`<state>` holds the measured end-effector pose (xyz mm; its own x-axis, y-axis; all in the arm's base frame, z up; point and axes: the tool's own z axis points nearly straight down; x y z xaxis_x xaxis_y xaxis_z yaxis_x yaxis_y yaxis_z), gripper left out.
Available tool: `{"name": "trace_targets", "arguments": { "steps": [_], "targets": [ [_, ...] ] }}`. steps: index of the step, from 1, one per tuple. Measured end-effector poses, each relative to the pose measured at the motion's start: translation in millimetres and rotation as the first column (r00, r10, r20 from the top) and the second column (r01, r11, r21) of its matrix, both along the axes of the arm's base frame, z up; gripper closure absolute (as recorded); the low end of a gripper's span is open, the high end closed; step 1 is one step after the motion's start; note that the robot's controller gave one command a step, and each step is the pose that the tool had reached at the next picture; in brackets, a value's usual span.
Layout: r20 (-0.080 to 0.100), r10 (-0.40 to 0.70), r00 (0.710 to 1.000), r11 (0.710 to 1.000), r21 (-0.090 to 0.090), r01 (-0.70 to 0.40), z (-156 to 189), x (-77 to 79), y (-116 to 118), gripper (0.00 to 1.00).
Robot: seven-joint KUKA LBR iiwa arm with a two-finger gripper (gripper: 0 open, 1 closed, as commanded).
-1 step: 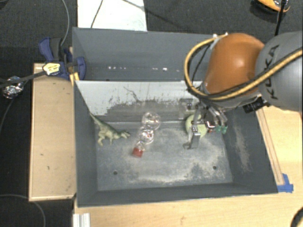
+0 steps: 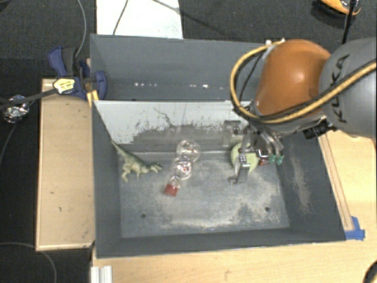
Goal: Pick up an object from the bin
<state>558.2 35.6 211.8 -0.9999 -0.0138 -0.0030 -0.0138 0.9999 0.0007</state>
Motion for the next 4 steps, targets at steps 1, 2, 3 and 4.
{"name": "trace_targets", "arguments": {
  "steps": [1, 2, 3, 4],
  "targets": [
    [0.006, 0.033, 0.999, 0.999, -0.002, -0.033, -19.3, 8.1, 11.4, 0.00],
    [0.006, 0.201, 0.980, 0.980, -0.001, -0.201, -78.5, 11.9, 53.9, 0.00],
    [0.001, 0.215, 0.977, 0.977, 0.002, -0.215, -108.7, 14.6, 61.3, 0.00],
    [0.006, -0.069, 0.998, 0.998, 0.005, 0.069, -116.8, 11.9, 75.0, 0.00]
  ]
}}
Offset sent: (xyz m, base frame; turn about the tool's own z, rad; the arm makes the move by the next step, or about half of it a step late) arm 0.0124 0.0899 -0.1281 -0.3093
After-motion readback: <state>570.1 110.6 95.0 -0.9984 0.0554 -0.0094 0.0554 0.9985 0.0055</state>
